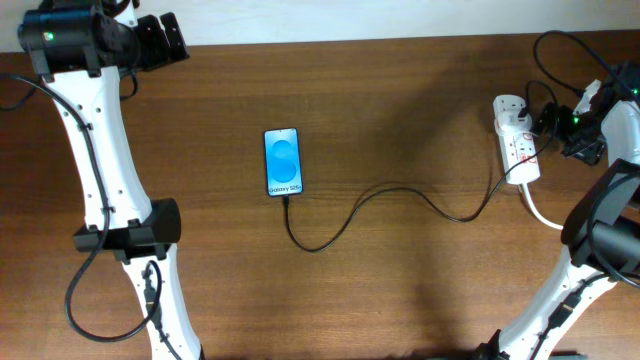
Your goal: Plug charger to phone and switch on socket
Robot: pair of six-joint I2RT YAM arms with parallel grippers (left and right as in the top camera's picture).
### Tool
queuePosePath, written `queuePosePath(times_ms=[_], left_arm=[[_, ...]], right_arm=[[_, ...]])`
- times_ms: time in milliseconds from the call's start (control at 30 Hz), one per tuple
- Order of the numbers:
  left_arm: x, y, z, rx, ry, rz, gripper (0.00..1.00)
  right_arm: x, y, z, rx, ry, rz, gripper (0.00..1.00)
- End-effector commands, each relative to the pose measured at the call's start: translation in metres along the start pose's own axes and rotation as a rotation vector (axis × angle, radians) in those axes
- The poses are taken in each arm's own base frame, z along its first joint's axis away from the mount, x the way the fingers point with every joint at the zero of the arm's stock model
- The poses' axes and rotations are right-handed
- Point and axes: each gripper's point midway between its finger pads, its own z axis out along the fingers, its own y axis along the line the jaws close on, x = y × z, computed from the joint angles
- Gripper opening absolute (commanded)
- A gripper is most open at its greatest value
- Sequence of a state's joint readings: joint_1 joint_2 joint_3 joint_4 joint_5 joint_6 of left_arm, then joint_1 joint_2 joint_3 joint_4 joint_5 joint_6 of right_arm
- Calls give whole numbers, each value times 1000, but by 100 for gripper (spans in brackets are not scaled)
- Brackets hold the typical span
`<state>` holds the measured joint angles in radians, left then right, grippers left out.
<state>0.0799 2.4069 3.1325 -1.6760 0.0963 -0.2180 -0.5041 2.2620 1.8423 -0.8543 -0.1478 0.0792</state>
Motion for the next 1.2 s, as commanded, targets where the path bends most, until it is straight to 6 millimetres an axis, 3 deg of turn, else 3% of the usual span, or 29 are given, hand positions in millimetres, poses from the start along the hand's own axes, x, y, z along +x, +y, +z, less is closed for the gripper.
queuePosePath(times_ms=[0, 167, 800, 1167], left_arm=[[-1, 2, -3, -7, -8, -6, 99], [-1, 2, -3, -7, -8, -6, 99], [-1, 2, -3, -7, -8, -6, 99], [-1, 2, -3, -7, -8, -6, 99]], right_arm=[[2, 2, 9, 3, 13, -4, 98], [9, -4, 23, 19, 46, -5, 99], [12, 6, 24, -26, 57, -70, 99], [28, 32, 43, -58, 112, -147, 99]])
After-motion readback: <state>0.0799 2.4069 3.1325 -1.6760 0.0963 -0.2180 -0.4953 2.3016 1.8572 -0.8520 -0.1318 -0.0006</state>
